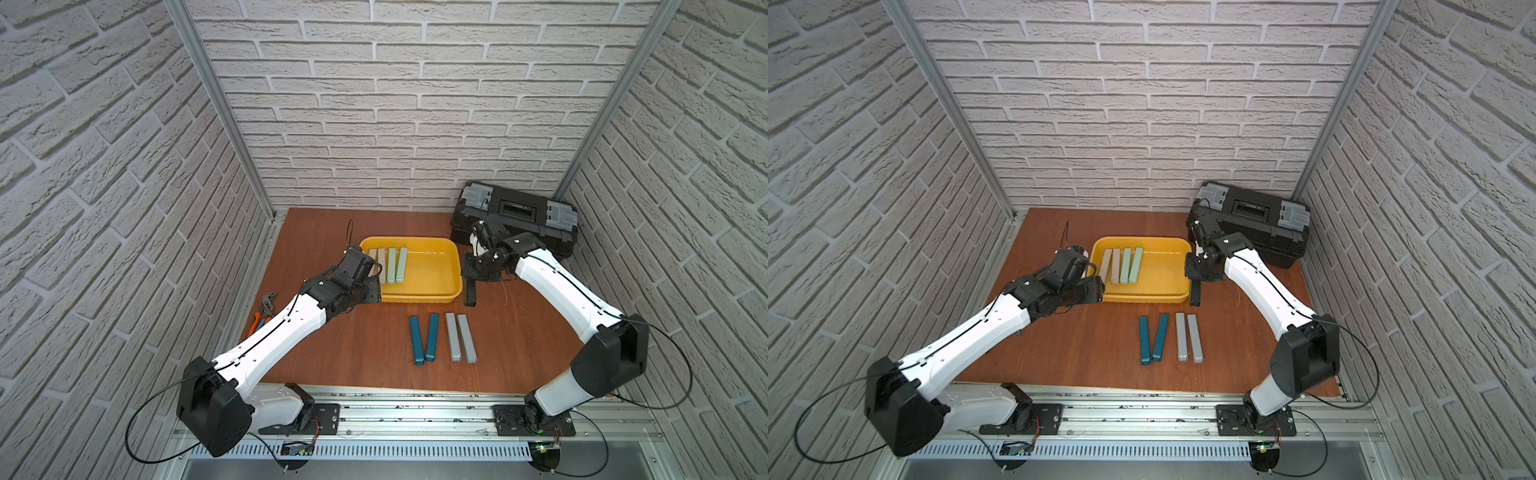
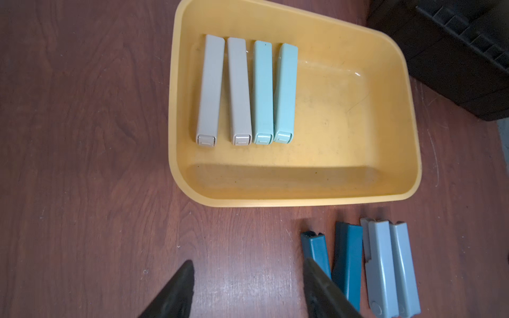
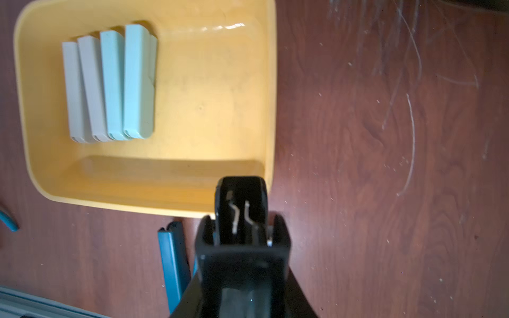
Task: Put the pruning pliers into the storage box
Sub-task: Pick up the pruning pliers from the center of the board, then place the pruning pliers in the storage box.
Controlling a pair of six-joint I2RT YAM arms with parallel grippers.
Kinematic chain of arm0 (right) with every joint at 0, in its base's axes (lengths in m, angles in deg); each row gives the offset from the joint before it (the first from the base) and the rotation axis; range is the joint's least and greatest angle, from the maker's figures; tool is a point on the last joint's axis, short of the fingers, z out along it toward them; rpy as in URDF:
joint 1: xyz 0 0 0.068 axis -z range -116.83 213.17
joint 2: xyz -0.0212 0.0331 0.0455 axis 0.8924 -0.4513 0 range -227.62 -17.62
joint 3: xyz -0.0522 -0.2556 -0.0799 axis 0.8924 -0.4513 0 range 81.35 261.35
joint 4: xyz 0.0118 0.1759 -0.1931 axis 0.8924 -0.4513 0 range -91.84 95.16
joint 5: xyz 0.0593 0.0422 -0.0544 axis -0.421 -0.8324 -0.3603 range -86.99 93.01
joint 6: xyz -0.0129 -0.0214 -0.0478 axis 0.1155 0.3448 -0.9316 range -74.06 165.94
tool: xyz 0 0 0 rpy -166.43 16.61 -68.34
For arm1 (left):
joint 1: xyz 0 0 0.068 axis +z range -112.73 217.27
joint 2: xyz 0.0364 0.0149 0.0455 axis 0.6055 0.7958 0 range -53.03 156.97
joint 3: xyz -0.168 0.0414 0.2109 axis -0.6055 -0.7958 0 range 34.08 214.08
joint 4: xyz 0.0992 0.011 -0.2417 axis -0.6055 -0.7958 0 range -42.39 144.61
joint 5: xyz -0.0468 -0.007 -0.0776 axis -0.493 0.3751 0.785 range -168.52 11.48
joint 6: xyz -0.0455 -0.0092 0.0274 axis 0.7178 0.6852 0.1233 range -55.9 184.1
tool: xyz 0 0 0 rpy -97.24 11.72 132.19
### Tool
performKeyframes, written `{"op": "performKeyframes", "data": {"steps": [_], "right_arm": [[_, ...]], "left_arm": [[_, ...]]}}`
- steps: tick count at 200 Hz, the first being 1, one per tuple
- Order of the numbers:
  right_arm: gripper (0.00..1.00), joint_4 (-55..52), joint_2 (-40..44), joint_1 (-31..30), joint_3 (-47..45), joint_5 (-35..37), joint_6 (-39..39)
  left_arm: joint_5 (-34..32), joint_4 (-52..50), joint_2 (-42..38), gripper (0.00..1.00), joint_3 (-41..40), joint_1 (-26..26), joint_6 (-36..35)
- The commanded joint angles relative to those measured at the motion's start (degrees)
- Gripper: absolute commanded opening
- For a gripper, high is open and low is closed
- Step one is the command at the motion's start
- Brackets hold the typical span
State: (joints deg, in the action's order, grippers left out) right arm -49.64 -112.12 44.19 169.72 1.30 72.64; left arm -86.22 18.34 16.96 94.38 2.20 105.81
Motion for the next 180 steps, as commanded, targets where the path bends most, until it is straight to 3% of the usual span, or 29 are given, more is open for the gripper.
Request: {"op": "performKeyframes", "data": {"steps": [1,77,180], "right_arm": [[0.22,-0.63,-6.22,-0.87,7.29,-2.81,-1.16],[0.22,-0.53,-30.55,-5.14,29.75,-4.06,-0.37],[0.22,6.18,-41.83,-5.54,33.61,-3.04,6.58]], "left_arm": [[-1.40,-0.80,-2.74,0.63,-1.20,0.78,0.47],[-1.52,-2.92,-8.84,0.64,-3.31,1.17,1.66],[0.58,-1.17,-10.01,0.64,-6.89,2.56,2.56]]}}
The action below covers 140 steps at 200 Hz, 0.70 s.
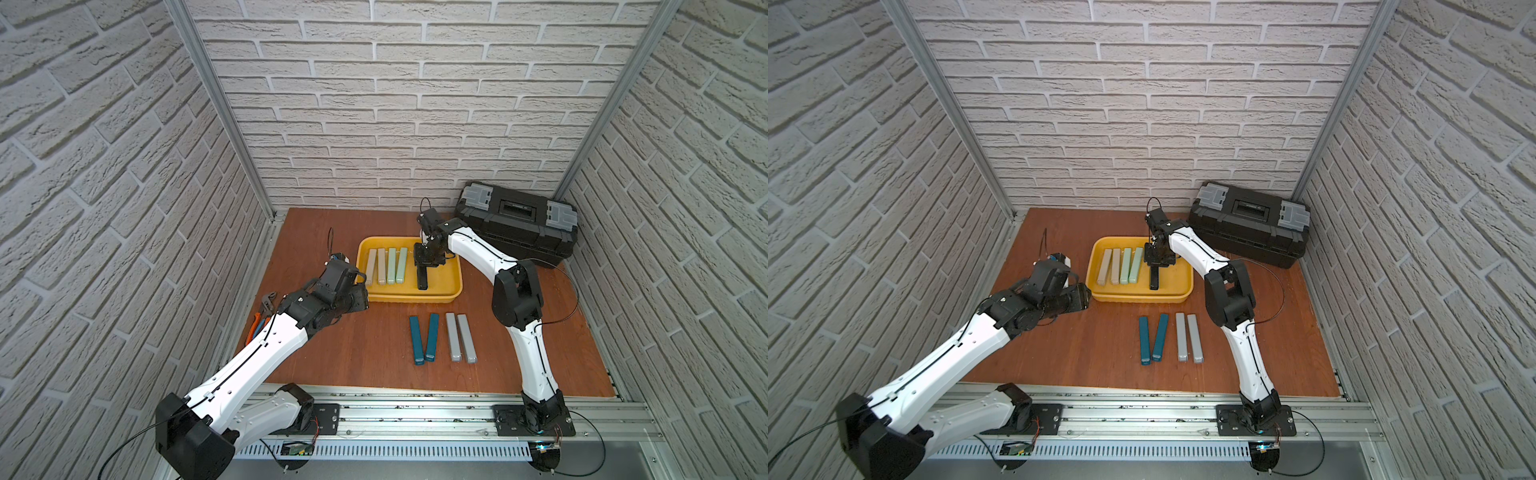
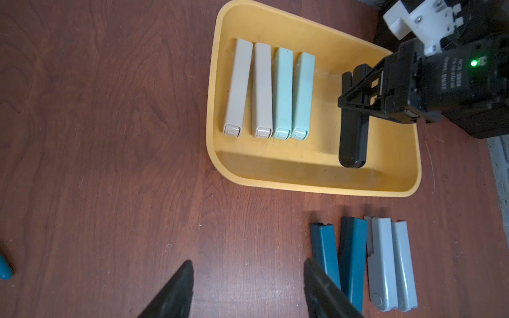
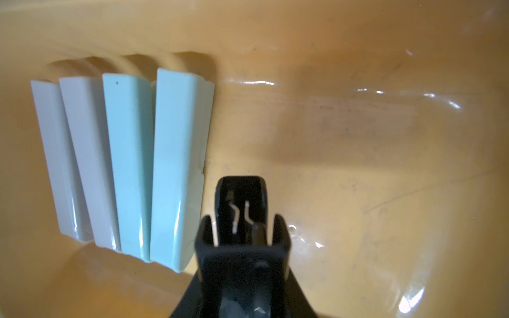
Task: Put the pruning pliers into the storage box
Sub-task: Place the pruning pliers in the storage box.
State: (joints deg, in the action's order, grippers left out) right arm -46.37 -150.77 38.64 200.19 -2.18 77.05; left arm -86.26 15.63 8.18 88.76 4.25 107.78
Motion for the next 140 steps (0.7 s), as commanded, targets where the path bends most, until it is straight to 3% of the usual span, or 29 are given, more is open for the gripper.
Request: {"op": "performKeyframes", "data": {"steps": [1,41,140], "right_arm": [[0.22,2.87,-3.36,-0.03,3.32,0.49,2.18],[0.23,2.31,-8.20,-0.07,7.93,1.59,2.81],[0.23,6.96,-12.39,-1.12,9.09,1.17,5.28]], "left_arm": [[0.63,1.54,-1.25,0.64,-1.30,0.59,0.60],[0.99,1.71,-2.23,0.64,-2.75,1.59,0.79],[1.33,1.70,-3.30,0.64,-4.90,2.63,1.49]]}}
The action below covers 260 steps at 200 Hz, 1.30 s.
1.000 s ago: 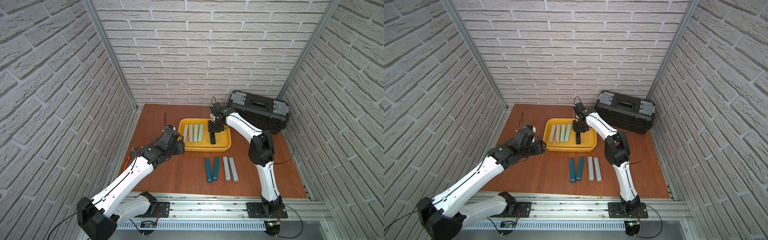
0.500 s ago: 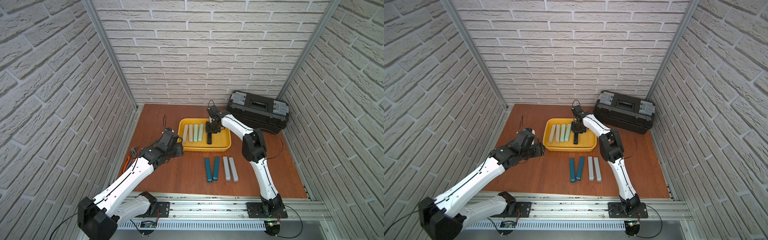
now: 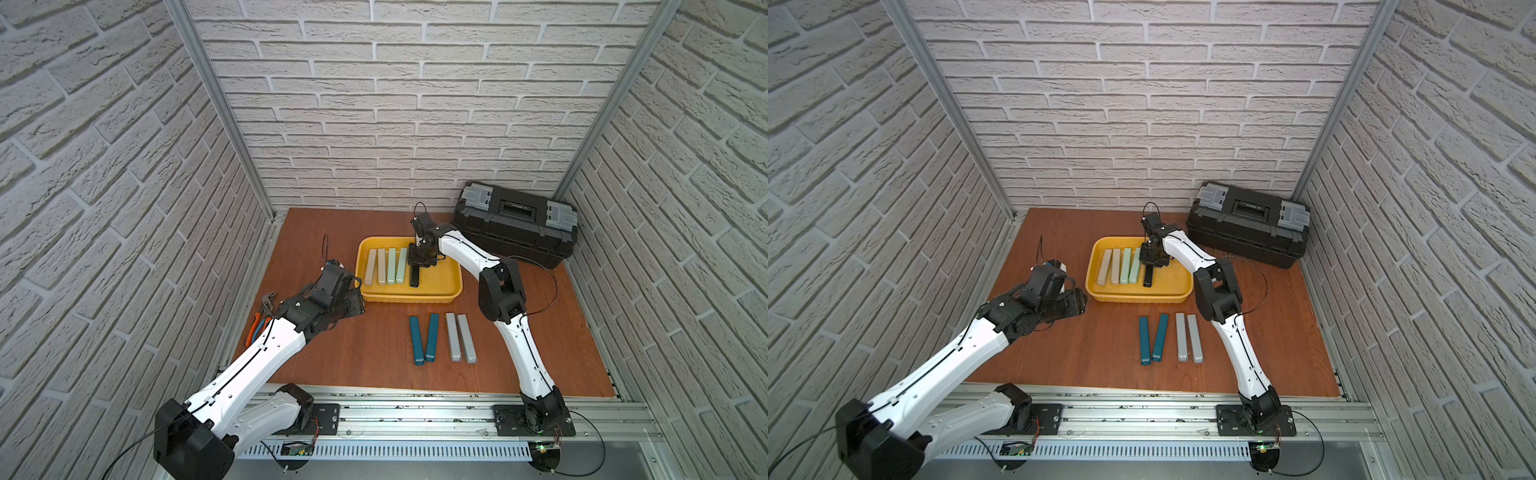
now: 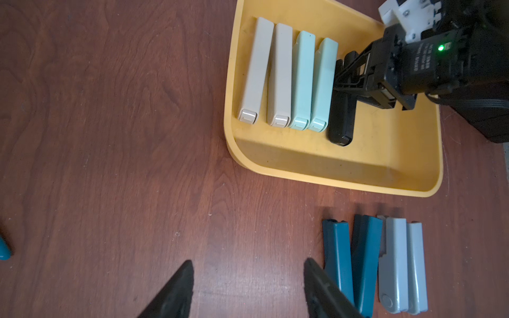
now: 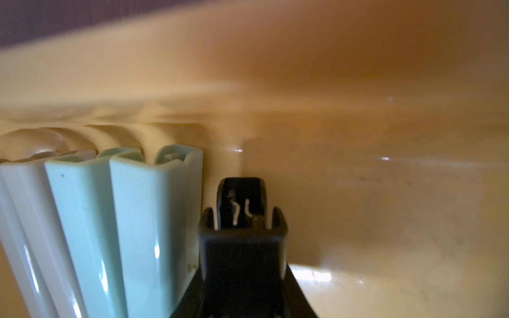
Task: Put the pruning pliers into the storage box
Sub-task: Place the pruning pliers in the storage box.
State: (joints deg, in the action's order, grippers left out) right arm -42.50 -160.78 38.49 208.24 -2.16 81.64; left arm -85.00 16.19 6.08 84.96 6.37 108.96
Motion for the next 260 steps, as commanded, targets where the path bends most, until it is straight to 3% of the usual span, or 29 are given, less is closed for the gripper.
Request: {"op": "performKeyframes", "data": {"steps": [1,91,159,211,260], "right_arm": [[0.23,3.05,-2.43,-0.97,1.11,1.14,0.69],[0.28,2.73,-1.01,-1.50,2.30,0.11,0.49],[0.42,1.32,5.57,-1.50,1.97,0.60,-1.45],[0.48,0.39,13.33,-1.68,-0.86,0.56,-4.98],[0.47,-0.60,29.28,-1.92,-14.54,8.40,-10.23]], "left_arm": [[0.06,1.09,-1.19,0.64,-1.15,0.54,0.31],[0.15,1.69,-0.98,0.64,-1.94,0.57,1.23],[0.33,2.12,-0.94,0.64,-1.70,0.48,2.51],[0.00,1.34,0.84,0.64,0.40,0.31,0.73],[1.41,4.66,5.48,0.64,2.04,0.23,-0.71]]}}
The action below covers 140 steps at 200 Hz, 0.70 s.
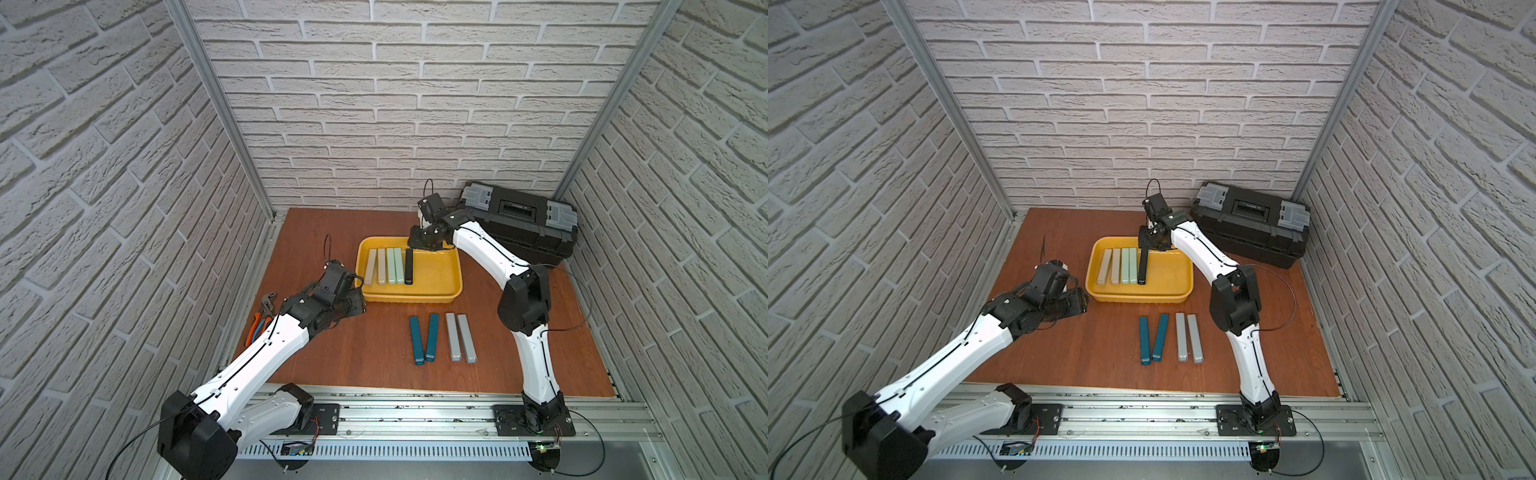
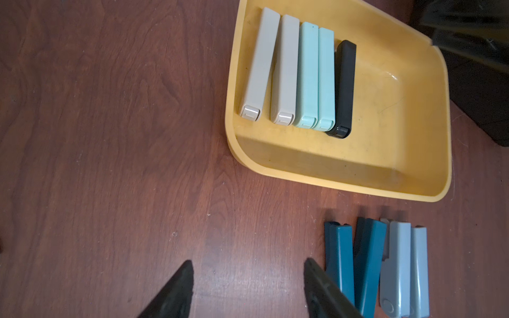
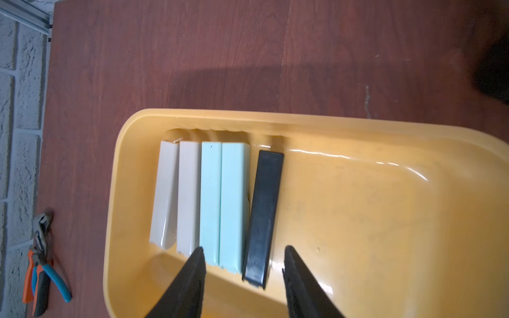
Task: Put the pruning pliers into the storage box
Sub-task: Place the pruning pliers in the storage box, then pick up the pruning pliers from the center of the board.
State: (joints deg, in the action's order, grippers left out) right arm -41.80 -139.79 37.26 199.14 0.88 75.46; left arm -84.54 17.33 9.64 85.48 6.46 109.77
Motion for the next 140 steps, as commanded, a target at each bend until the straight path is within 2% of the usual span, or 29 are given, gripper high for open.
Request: {"op": "performKeyframes", "data": {"steps": [1,31,78,116,140], "right_arm": [[0.47,-1.39,8.37,-0.71,-5.94,5.59,-4.21],[0.47,-1.92,21.98,-1.15,-21.98,12.24,-5.84],[0.47,-2.00,38.41,-2.92,-48.69,15.23,-1.55],[0.51,-1.76,44.16,-5.66,-60.74,16.98,3.37],[0.52,1.04,44.73,-6.46,-66.40,13.84,5.08]], "left_arm": [[0.98,3.65,2.01,0.64,1.51,0.14,-1.54],[2.09,7.37,5.64,0.64,1.62,-0.09,-2.16],[3.51,9.61,9.59,0.64,4.03,-0.84,-3.38],[4.86,8.62,13.04,0.64,5.99,-1.24,-4.11],[4.97,8.79,13.27,0.64,5.84,-1.81,-3.51]]}}
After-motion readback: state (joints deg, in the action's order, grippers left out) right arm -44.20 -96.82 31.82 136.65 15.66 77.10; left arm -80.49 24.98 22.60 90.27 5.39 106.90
